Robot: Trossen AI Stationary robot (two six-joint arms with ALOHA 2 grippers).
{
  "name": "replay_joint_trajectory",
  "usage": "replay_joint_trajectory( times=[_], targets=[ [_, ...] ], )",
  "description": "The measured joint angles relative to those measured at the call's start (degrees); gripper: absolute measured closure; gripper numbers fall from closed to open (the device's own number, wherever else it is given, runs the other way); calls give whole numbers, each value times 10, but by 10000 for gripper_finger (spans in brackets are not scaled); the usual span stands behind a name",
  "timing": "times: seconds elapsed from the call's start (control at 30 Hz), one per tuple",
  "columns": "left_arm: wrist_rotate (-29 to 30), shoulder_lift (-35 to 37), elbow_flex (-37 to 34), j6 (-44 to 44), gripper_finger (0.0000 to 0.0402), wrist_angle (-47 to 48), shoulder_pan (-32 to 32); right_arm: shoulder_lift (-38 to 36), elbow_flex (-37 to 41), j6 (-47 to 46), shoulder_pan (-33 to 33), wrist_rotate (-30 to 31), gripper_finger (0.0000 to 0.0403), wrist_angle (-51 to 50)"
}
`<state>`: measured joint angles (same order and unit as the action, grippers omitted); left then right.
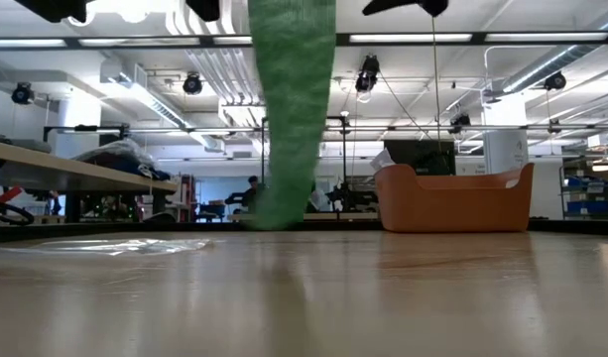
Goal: Roll bandage
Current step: Roll the green bandage
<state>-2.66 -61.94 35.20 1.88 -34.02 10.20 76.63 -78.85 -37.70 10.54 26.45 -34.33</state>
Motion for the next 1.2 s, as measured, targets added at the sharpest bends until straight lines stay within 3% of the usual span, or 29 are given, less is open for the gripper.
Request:
replay_joint_trajectory(
  times=[0.07, 0.17, 0.37, 0.57, 0.8, 1.2],
  targets=[
    [3, 0, 0, -5, 401, -1, 0, 0, 0, 91, -3, -37, 120, 17],
    [4, 6, 0, -9, 401, 0, 0, 0, 0, 186, 24, -39, 128, 41],
    [44, 35, 0, -9, 401, -3, 0, 0, 3, 292, 126, 73, 151, 92],
    [88, 45, 0, -15, 401, -3, 0, 41, 37, 396, 194, 156, 173, 249],
    [98, 37, 0, -22, 401, -14, 0, 84, 37, 427, 182, 227, 195, 304],
    [98, 37, 0, -24, 401, -17, 0, 97, 34, 447, 175, 216, 196, 355]
  ],
)
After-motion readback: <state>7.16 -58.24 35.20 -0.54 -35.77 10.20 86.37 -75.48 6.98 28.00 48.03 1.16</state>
